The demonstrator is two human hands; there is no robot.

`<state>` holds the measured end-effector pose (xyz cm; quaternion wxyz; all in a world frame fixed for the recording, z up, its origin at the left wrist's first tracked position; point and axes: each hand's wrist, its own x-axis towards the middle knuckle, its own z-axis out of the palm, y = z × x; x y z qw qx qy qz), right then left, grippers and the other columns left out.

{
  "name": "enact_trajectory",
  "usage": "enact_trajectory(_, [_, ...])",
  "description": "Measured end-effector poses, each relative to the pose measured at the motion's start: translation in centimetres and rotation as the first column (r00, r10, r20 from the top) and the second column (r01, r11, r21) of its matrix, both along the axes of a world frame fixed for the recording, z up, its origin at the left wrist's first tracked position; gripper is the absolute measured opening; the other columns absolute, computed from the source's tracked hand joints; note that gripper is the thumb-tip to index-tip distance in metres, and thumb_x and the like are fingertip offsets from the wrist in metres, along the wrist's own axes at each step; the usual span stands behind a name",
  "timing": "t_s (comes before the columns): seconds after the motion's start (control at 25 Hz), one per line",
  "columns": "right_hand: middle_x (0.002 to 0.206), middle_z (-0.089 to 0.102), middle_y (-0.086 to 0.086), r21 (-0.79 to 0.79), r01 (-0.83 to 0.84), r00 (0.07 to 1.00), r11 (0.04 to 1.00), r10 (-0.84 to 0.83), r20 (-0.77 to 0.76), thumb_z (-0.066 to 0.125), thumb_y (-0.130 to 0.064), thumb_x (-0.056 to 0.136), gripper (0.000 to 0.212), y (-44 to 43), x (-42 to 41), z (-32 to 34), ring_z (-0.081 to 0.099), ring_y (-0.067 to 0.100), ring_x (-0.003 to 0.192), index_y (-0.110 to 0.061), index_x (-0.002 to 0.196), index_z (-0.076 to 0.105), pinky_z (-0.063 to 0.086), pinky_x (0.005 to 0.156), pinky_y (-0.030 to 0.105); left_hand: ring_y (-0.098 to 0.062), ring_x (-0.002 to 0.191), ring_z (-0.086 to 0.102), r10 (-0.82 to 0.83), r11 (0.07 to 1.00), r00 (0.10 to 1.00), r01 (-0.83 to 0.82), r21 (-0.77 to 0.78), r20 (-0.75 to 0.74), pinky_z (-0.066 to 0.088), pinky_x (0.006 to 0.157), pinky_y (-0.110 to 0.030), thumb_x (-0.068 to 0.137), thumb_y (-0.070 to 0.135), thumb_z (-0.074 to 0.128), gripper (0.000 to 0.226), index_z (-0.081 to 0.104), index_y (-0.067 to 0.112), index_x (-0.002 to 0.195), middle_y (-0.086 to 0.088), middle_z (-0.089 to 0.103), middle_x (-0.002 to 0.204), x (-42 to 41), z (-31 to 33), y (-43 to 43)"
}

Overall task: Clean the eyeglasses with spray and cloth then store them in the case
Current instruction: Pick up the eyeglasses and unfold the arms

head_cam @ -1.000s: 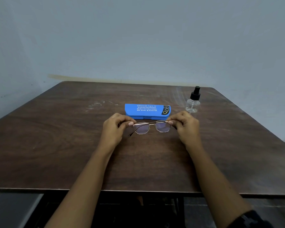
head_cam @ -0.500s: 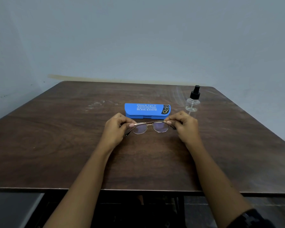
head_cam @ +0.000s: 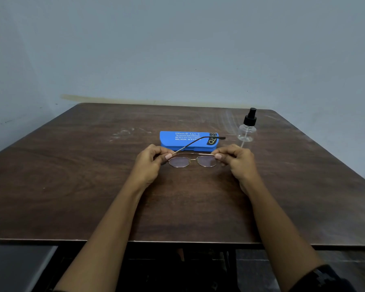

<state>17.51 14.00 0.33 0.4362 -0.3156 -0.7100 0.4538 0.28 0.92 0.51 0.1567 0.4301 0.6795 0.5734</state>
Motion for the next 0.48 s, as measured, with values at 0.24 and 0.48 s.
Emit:
enact_trajectory(0.24, [0.069, 0.058, 0.001, -0.004, -0.012, 1.0, 1.0, 0.012, -0.023, 0.062, 0.011, 0.076, 0.023, -0.24, -0.12, 0.03, 0.052, -0.004, 0.046, -0.01, 0.08, 0.069, 0.042, 0.048, 0.006, 0.004, 0.074, 0.056, -0.021, 0.995, 0.999, 0.016, 0.1, 0.046, 0.039, 0.067, 0.001, 0.085, -0.002, 0.054, 0.011, 0.063, -0.002, 0.093, -0.006, 0.06, 0.088, 0.16, 0.02, 0.2])
enact_trajectory(0.48, [0.081, 0.06, 0.012, 0.03, 0.025, 1.0, 0.999, -0.025, 0.005, 0.062, 0.01, 0.077, 0.024, -0.26, -0.16, 0.05, 0.054, -0.005, 0.049, -0.012, 0.084, 0.069, 0.043, 0.049, 0.006, 0.005, 0.073, 0.054, -0.061, 0.973, 0.995, 0.042, 0.226, 0.077, 0.042, 0.072, -0.007, 0.086, -0.006, 0.05, 0.013, 0.056, 0.005, 0.09, -0.008, 0.056, 0.086, 0.26, 0.51, -0.12])
